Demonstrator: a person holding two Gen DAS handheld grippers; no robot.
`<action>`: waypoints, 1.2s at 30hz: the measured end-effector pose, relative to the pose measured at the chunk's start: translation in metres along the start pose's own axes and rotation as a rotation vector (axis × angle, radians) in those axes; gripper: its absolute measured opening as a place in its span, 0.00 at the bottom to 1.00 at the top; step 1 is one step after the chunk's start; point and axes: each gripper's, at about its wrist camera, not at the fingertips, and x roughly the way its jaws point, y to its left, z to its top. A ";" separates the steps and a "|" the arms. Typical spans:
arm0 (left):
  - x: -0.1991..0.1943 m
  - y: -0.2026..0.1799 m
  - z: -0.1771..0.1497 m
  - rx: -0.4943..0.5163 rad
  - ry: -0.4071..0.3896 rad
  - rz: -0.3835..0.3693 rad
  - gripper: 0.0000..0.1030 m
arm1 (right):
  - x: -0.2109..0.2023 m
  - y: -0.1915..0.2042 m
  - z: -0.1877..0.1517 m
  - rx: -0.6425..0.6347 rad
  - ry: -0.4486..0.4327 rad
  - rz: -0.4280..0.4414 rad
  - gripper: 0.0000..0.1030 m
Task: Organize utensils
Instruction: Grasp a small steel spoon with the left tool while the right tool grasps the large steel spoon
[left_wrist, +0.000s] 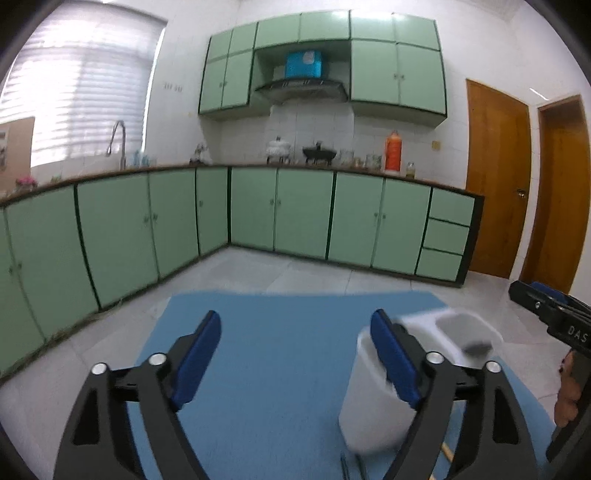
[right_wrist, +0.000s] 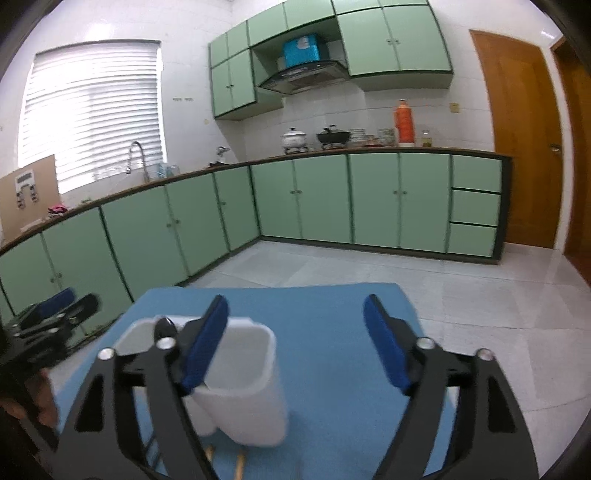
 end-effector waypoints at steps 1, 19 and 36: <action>-0.005 0.002 -0.005 -0.006 0.027 0.012 0.84 | -0.005 -0.002 -0.004 -0.001 0.015 -0.011 0.83; -0.029 -0.021 -0.107 0.072 0.400 0.108 0.86 | -0.049 0.006 -0.089 -0.054 0.207 -0.067 0.87; -0.005 -0.026 -0.121 0.057 0.478 0.056 0.62 | -0.042 -0.005 -0.099 -0.026 0.237 -0.064 0.87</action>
